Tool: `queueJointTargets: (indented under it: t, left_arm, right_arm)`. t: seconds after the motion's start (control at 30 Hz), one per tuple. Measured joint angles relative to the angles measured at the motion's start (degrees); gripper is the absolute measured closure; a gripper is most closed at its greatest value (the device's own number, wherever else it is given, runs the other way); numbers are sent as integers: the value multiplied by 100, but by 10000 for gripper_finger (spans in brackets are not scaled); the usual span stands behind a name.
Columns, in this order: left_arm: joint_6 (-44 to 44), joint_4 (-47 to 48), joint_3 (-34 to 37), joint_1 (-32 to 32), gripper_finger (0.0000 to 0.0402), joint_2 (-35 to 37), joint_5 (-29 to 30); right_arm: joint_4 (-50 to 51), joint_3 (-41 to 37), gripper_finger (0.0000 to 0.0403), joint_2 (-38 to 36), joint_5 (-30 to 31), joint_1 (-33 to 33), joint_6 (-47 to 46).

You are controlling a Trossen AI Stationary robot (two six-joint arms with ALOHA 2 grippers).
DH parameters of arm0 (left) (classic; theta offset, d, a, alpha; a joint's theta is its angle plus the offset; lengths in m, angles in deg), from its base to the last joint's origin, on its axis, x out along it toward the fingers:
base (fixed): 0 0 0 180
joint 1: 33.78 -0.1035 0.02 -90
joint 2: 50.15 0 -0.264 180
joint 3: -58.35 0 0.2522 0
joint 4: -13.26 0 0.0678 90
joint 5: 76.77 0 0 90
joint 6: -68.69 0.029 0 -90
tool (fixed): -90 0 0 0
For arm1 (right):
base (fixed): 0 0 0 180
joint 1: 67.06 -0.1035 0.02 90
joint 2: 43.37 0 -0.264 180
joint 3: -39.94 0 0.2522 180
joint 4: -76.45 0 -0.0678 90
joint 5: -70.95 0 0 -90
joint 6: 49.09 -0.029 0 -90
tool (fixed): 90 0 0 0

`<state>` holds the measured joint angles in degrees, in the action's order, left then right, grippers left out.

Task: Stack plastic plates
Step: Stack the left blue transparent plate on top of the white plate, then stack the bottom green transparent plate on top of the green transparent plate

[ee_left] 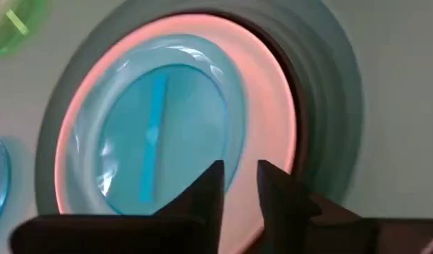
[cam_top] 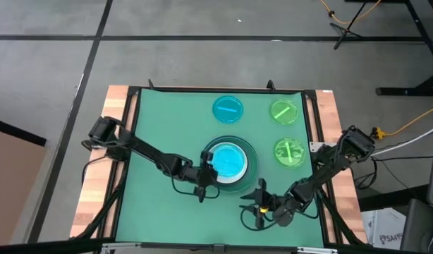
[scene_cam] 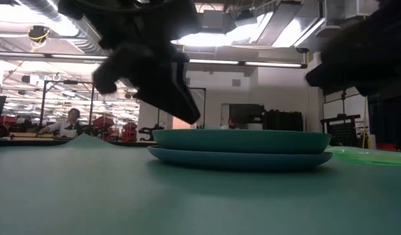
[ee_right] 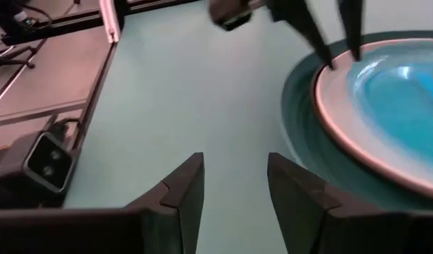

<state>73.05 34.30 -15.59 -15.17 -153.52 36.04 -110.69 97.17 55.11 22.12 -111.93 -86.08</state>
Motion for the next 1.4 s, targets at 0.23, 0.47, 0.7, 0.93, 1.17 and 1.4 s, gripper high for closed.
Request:
queueJointTargets:
  t: [0.23,0.47,0.7,0.93,1.17,1.4]
  left_arm:
    - [-575,156,3,393,292,391,15]
    - [-656,-191,16,813,295,512,-6]
    - [-831,-2242,921,1212,303,505,-113]
    - [-837,-5142,2194,1307,305,507,-136]
    - [-872,-6087,2750,1215,305,507,-92]
    - [-872,-5953,2758,1199,305,507,-18]
  right_arm:
    - [286,0,256,-279,-100,105,21]
    - [1587,4,256,-1203,295,-18,-32]
    - [3733,4,256,-2052,-54,-53,-1198]
    - [5333,4,256,-2281,-977,-53,-2959]
    - [7440,2,256,-2280,-1421,73,-4455]
    - [7418,-212,256,-2216,-1567,427,-4358]
